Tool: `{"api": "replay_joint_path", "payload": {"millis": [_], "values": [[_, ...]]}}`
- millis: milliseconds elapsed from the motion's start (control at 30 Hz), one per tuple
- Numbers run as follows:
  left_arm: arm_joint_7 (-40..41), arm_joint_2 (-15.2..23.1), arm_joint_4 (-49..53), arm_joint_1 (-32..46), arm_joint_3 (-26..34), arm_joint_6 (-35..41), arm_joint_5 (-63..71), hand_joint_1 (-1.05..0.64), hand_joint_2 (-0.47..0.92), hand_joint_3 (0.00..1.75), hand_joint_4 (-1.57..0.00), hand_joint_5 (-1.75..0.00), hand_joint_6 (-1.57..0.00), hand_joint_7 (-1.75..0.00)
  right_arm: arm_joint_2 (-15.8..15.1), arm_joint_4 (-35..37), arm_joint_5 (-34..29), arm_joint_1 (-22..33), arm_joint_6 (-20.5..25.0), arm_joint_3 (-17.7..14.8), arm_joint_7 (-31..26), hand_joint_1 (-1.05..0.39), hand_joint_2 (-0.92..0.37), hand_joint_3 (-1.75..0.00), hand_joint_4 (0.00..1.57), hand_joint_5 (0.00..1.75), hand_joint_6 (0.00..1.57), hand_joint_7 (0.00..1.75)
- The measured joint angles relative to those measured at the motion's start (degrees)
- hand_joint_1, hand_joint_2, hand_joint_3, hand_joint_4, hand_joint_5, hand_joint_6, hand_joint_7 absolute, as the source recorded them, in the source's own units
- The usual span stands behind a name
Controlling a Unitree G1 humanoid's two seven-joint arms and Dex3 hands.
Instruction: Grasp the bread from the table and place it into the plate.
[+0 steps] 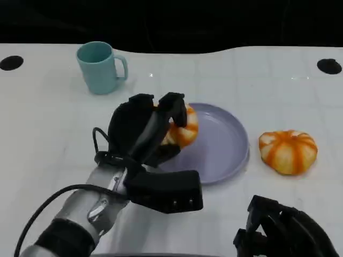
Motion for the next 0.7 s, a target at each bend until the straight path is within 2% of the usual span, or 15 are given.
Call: {"api": "replay_joint_path", "payload": {"millis": [300, 367, 400, 500, 600, 667, 700], "values": [[-2.4, -3.0, 9.6, -4.1, -0.7, -3.8, -4.0, -0.13, 0.43, 1.04, -0.91, -1.75, -0.70, -1.75, 0.0, -0.2, 0.0, 0.2, 0.0, 0.0, 0.2, -0.70, -0.92, -0.22, 0.88, 1.58, 0.80, 1.31], [-2.8, -3.8, 11.5, -4.7, -0.7, -4.7, -5.1, -0.12, 0.46, 0.98, -0.86, -1.75, -0.67, -1.74, 0.0, -0.2, 0.1, 0.2, 0.0, 0.0, 0.2, -0.71, -0.92, -0.22, 0.88, 1.58, 0.79, 1.31], [-2.9, -4.2, 12.4, -5.1, -0.7, -5.0, -5.4, -0.12, 0.49, 0.93, -0.82, -1.75, -0.66, -1.67, 0.0, -0.2, 0.1, 0.2, 0.0, 0.0, 0.2, -0.71, -0.92, -0.23, 0.88, 1.58, 0.79, 1.31], [-4.6, -4.8, 14.2, -6.1, -0.4, -6.2, -7.5, -0.15, 0.65, 0.57, -0.69, -1.62, -0.79, -1.00, 0.0, -0.3, 0.0, 0.3, 0.0, 0.1, 0.2, -0.71, -0.92, -0.23, 0.88, 1.58, 0.79, 1.30], [-7.9, -4.9, 14.9, -6.8, -0.2, -7.7, -9.4, -0.24, 0.87, 0.19, -0.65, -1.16, -0.78, -0.32, 0.0, -0.3, 0.0, 0.3, 0.0, 0.1, 0.2, -0.71, -0.92, -0.22, 0.87, 1.59, 0.79, 1.31], [-10.1, -4.7, 15.0, -6.9, -0.5, -8.2, -9.9, -0.30, 0.90, 0.10, -0.57, -0.99, -0.68, -0.14, 0.0, -0.4, 0.0, 0.3, 0.0, 0.1, 0.2, -0.71, -0.92, -0.22, 0.87, 1.59, 0.79, 1.31], [-11.4, -4.5, 15.0, -7.0, -0.7, -8.2, -9.9, -0.37, 0.91, 0.06, -0.48, -0.78, -0.58, -0.06, 0.0, -0.4, 0.1, 0.3, 0.0, 0.1, 0.2, -0.72, -0.92, -0.22, 0.87, 1.59, 0.79, 1.31]]}}
